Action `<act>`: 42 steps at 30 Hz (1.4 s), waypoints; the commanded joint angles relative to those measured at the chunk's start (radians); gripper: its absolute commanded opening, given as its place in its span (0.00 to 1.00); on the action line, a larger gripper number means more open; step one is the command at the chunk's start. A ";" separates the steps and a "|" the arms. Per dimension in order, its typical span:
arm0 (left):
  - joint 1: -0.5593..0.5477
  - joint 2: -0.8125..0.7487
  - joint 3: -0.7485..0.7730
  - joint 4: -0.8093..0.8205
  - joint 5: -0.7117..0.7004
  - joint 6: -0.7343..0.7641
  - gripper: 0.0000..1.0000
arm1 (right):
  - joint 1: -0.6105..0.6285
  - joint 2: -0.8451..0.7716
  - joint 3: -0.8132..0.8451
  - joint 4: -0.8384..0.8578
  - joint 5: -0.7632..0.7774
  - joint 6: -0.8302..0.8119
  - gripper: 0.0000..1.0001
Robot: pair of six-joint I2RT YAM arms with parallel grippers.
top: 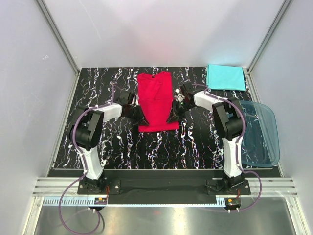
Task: Fold and stack the t-shirts
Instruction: Fold the tshirt
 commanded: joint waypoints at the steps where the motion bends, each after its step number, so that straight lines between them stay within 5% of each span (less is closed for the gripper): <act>1: 0.016 -0.053 -0.063 0.020 0.021 0.034 0.18 | -0.007 -0.041 -0.072 0.062 -0.076 0.014 0.18; 12: 0.026 -0.120 -0.250 0.021 0.002 0.114 0.14 | -0.073 -0.151 -0.364 0.171 -0.057 0.039 0.17; 19: -0.006 -0.350 -0.450 0.050 0.022 0.068 0.16 | -0.073 -0.321 -0.548 0.192 -0.047 0.056 0.22; 22: -0.021 -0.501 -0.469 -0.017 -0.046 0.066 0.31 | -0.073 -0.449 -0.637 0.208 -0.041 0.106 0.47; 24: -0.021 -0.566 -0.458 -0.103 -0.093 0.059 0.37 | -0.074 -0.532 -0.720 0.263 -0.033 0.147 0.99; 29: -0.023 -0.718 -0.488 -0.143 -0.133 -0.047 0.58 | -0.050 -0.553 -0.827 0.394 -0.039 0.275 1.00; 38: -0.021 -0.856 -0.691 -0.094 -0.180 -0.210 0.49 | 0.090 -0.573 -0.858 0.472 0.156 0.379 0.99; 40: -0.017 -0.879 -0.760 -0.059 -0.176 -0.272 0.45 | 0.099 -0.566 -0.866 0.491 0.183 0.399 0.94; 42: -0.015 -0.901 -0.813 -0.002 -0.173 -0.303 0.45 | 0.125 -0.549 -0.872 0.510 0.208 0.411 0.78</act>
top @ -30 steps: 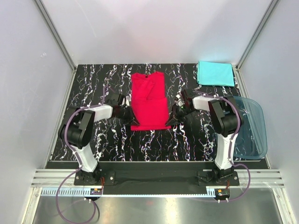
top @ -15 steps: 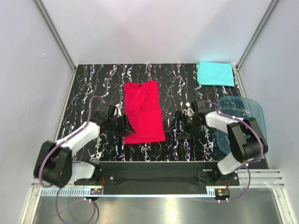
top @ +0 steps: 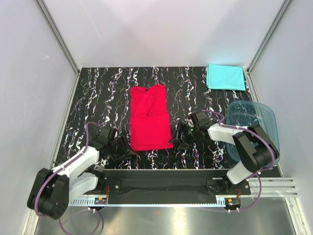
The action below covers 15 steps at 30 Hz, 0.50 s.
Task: Fold and stack the t-shirts
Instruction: Fold the tshirt
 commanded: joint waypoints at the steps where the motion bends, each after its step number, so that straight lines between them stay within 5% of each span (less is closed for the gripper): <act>1: 0.007 -0.048 -0.061 0.110 -0.024 -0.108 0.45 | 0.039 0.024 -0.025 0.052 0.134 0.045 0.71; 15: 0.012 -0.059 -0.091 0.127 -0.071 -0.178 0.51 | 0.086 0.020 -0.094 0.096 0.253 0.171 0.54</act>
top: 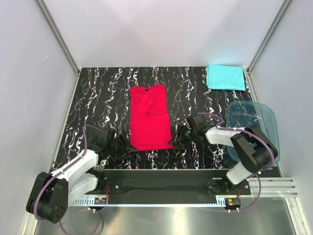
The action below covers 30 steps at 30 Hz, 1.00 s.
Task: Fold and stack the t-shirts
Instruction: Fold the tshirt
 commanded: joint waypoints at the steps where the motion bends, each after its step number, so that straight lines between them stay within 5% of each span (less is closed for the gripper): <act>1: 0.007 0.010 -0.029 0.025 -0.067 -0.052 0.50 | 0.009 0.011 -0.052 -0.014 0.129 0.028 0.53; 23: 0.053 0.117 -0.043 0.091 -0.105 -0.093 0.43 | 0.009 0.040 -0.063 -0.002 0.146 0.049 0.46; 27: 0.053 0.114 -0.037 0.074 -0.118 -0.081 0.36 | 0.009 0.066 -0.059 -0.002 0.140 0.043 0.40; 30: 0.054 0.105 -0.037 0.070 -0.116 -0.067 0.23 | 0.009 0.081 -0.054 0.038 0.132 0.031 0.23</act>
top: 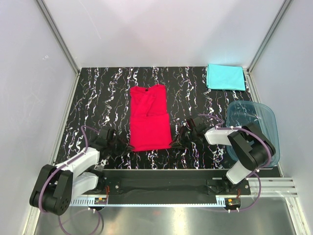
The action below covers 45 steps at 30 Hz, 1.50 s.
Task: Fold and stack the t-shirts
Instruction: Fold the tshirt
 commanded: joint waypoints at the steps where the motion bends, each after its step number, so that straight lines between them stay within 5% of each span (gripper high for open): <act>1: 0.006 0.012 -0.019 -0.063 -0.087 0.054 0.18 | 0.010 0.058 -0.019 -0.038 0.094 -0.043 0.20; 4: 0.006 0.018 -0.021 -0.070 -0.073 0.088 0.00 | 0.009 0.061 -0.021 -0.050 0.074 -0.065 0.06; 13: -0.112 -0.197 -0.042 -0.288 -0.066 0.157 0.00 | 0.099 -0.133 -0.090 -0.196 0.004 -0.171 0.00; 20: -0.243 -0.573 0.001 -0.595 -0.076 0.030 0.00 | 0.286 -0.401 -0.163 -0.346 0.067 -0.076 0.00; 27: -0.248 -0.712 0.088 -0.787 -0.055 0.005 0.00 | 0.328 -0.510 -0.122 -0.426 0.055 -0.013 0.00; 33: -0.248 -0.470 0.312 -0.738 -0.116 0.111 0.00 | 0.287 -0.450 0.074 -0.524 0.025 -0.054 0.00; 37: -0.217 -0.193 0.558 -0.700 -0.135 0.211 0.00 | 0.118 -0.384 0.194 -0.584 -0.054 -0.115 0.00; 45: -0.011 0.213 0.846 -0.494 0.106 0.395 0.00 | -0.072 -0.104 0.532 -0.688 -0.207 -0.316 0.00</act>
